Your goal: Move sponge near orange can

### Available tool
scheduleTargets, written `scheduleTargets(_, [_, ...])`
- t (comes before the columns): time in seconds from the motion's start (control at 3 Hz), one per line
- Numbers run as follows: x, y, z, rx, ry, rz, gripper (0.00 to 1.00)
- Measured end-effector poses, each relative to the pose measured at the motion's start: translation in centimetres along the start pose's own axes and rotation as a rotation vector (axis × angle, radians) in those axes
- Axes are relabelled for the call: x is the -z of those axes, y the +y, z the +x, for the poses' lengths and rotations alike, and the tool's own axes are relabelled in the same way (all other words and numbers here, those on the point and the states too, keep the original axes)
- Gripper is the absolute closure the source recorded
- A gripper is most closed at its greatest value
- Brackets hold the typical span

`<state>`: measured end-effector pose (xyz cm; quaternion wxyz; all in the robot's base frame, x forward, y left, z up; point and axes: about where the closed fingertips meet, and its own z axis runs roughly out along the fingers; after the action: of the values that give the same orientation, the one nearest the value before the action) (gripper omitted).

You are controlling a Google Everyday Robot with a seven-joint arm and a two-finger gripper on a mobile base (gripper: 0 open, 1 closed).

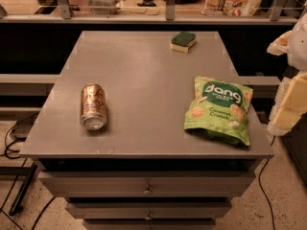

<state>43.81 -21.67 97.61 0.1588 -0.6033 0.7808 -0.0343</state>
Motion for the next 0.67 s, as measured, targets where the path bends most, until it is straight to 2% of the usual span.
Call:
scheduleTargets(0.33, [0.2,-0.1,-0.2,-0.001,-0.013,0.011,0.00])
scheduleTargets(0.67, [-1.6,-1.5,-1.4,-0.034,-0.125,0.017,0.00])
